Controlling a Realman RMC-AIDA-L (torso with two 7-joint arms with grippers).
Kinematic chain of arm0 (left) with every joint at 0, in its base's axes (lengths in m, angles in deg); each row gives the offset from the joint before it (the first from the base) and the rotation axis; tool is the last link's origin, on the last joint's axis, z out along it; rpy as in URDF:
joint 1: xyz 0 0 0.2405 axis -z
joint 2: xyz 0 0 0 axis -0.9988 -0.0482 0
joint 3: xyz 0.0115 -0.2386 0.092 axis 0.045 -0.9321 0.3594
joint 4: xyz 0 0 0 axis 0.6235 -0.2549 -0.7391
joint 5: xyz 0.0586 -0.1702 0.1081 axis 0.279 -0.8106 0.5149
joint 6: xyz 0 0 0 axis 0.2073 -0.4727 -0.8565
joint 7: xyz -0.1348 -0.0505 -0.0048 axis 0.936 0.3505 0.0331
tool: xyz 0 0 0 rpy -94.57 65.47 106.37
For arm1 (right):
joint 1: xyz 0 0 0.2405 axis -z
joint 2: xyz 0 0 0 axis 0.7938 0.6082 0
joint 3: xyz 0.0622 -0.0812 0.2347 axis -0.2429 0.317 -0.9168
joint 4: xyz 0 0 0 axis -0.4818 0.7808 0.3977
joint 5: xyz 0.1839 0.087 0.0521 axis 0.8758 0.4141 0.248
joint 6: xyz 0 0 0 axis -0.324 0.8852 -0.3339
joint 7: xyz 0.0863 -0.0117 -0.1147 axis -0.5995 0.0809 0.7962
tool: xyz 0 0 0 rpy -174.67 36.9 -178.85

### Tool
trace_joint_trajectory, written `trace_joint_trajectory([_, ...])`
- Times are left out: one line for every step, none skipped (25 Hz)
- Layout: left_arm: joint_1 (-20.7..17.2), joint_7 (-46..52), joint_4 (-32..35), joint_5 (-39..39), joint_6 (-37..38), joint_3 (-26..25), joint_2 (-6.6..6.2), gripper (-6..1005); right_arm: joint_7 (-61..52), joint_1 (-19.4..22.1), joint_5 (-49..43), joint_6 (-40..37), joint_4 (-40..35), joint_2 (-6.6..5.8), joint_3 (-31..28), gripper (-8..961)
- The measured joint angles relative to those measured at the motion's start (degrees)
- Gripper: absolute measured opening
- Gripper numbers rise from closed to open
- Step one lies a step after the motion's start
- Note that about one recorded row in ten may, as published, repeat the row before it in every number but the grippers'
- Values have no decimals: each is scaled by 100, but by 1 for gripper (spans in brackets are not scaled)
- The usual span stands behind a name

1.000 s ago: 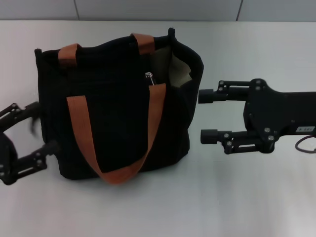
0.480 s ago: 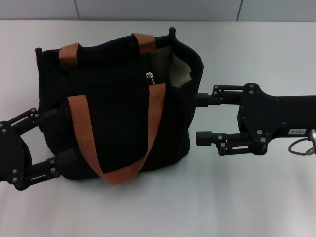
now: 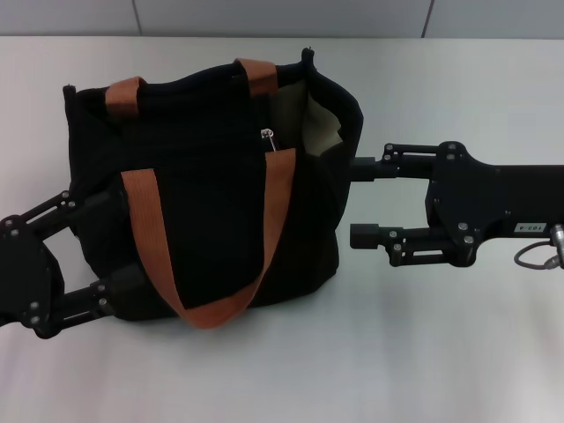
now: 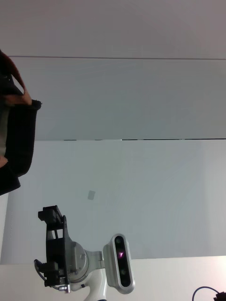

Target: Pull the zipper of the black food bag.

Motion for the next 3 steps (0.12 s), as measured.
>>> trace_joint_trajectory([0,-24,0,-5,0,-1,7,810,0,0,2,14,2,0,0,730])
trace_joint_trajectory([0,-55,0,-18,0,-2,15,810,0,0,5,28,5,0,0,730])
trace_joint_trajectory([-6,-91,-1,-48,1,-2,24,810,0,0,6,41,9,0,0,730])
